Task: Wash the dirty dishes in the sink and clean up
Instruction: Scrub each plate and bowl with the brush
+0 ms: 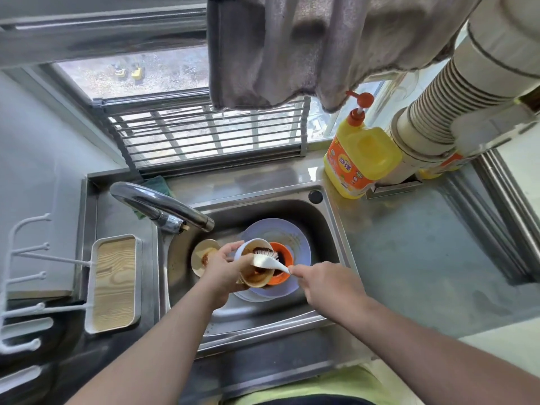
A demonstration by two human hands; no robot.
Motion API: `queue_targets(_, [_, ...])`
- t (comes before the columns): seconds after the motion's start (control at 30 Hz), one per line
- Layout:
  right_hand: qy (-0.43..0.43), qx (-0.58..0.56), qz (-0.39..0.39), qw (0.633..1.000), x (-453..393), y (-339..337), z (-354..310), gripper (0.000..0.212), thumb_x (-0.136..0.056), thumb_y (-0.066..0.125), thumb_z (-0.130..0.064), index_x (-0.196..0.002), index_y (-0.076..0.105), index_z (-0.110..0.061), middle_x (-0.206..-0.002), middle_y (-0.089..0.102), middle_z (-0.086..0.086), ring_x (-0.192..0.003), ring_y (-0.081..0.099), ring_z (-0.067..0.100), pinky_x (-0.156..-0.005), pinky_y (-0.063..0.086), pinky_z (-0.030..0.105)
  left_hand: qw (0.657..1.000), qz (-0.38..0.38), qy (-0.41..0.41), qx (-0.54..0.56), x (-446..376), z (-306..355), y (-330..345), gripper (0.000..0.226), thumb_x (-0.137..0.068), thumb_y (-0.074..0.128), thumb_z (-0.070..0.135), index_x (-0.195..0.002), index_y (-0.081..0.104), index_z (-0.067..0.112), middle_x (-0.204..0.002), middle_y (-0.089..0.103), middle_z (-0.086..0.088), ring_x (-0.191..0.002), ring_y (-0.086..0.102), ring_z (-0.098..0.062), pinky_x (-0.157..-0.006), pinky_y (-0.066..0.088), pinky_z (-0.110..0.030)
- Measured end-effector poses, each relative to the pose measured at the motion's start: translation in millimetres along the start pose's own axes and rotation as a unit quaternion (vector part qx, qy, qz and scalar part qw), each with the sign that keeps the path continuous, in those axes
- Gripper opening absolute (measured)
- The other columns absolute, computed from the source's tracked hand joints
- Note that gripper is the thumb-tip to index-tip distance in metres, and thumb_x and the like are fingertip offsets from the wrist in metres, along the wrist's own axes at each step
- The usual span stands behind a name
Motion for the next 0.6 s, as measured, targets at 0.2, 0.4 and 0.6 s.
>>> queue_targets(0.2, [0.081,-0.354,-0.084,0.928,0.5,23.9,-13.8,0.030,-0.099,0.058,-0.038,-0.128,0.065,-0.040,-0.089,0.065,-0.013,-0.076,0.059,0.009,-0.066,0.045,0.026,0.994,0.071,-0.029,0.072,-7.4,-0.5,1.9,0.023,-0.102,0.065,0.041,-0.123,0.064,0.032,-0.124,0.064,-0.008,-0.111,0.063,-0.043,-0.069,0.061,-0.067])
queue_targets(0.4, [0.094,-0.292,-0.068,0.949,-6.2,14.2,0.1,0.025,-0.100,0.056,-0.039,-0.124,0.062,-0.046,-0.089,0.065,-0.011,-0.069,0.059,0.012,-0.061,0.046,0.029,0.995,0.058,-0.013,0.086,-6.4,-8.8,-0.3,0.042,-0.100,0.066,0.004,-0.131,0.062,0.032,-0.127,0.064,-0.010,-0.110,0.065,-0.036,-0.073,0.064,-0.059])
queue_targets(0.6, [0.016,-0.082,-0.021,0.996,-4.4,17.1,-11.3,0.038,-0.103,0.048,-0.031,-0.138,0.048,-0.047,-0.099,0.068,-0.001,-0.088,0.064,0.030,-0.069,0.050,0.035,0.993,0.075,-0.040,0.086,-5.7,0.1,11.0,0.040,-0.103,0.065,0.020,-0.139,0.053,0.033,-0.129,0.059,-0.006,-0.104,0.064,-0.033,-0.075,0.063,-0.058])
Point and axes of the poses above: each hand's wrist, its own x-axis away from the middle knuckle, its own y-axis out of the palm, z = x × y, the point moved 2 cm from there along -x, towards the middle knuckle
